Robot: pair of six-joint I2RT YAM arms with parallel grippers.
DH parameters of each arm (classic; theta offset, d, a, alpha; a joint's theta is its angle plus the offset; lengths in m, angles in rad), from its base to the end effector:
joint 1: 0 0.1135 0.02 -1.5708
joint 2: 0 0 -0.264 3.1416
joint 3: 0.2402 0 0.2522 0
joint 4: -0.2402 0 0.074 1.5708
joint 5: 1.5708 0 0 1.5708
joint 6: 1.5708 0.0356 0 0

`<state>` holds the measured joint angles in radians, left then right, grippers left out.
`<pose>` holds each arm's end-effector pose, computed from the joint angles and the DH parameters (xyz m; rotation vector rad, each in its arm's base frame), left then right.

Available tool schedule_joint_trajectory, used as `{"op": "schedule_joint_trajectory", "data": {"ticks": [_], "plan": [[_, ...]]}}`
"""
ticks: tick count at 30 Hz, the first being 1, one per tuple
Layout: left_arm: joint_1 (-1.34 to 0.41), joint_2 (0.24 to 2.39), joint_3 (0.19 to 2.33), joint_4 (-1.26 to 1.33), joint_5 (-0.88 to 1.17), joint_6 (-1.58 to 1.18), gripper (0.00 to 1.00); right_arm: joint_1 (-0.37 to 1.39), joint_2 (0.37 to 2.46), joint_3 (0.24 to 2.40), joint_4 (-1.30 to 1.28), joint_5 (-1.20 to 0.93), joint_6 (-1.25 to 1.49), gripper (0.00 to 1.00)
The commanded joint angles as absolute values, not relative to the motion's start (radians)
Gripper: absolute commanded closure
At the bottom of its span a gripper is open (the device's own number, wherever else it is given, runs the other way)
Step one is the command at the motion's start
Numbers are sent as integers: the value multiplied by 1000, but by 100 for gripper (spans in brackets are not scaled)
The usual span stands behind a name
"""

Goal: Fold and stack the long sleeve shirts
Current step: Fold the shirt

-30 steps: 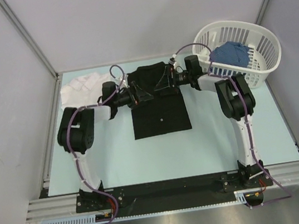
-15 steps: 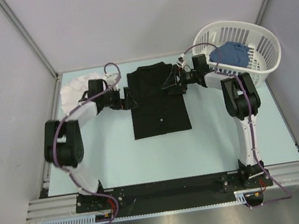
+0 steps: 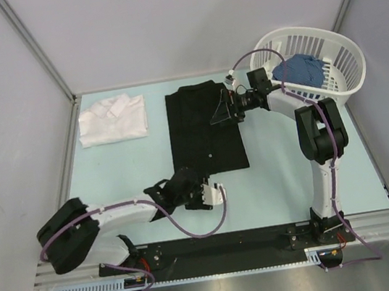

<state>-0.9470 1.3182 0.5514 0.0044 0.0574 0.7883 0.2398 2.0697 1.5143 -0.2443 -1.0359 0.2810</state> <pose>0.1451 -0.2051 0.1667 1.8005 1.4886 -0.1461 0.4302 0.1367 0.2011 -0.4746 2.2636 1.4762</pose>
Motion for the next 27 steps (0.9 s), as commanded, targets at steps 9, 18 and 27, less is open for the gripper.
{"op": "schedule_joint_trajectory", "data": {"ticks": [9, 18, 27], "plan": [[-1040, 1653, 563, 364, -261, 902, 43, 203, 2013, 1457, -301, -1028, 198, 0], [-996, 1721, 667, 278, -273, 867, 88, 187, 2006, 1447, -319, -1034, 173, 0], [-1095, 1458, 761, -219, -62, 672, 100, 187, 1960, 1451, -341, -1046, 155, 0]]}}
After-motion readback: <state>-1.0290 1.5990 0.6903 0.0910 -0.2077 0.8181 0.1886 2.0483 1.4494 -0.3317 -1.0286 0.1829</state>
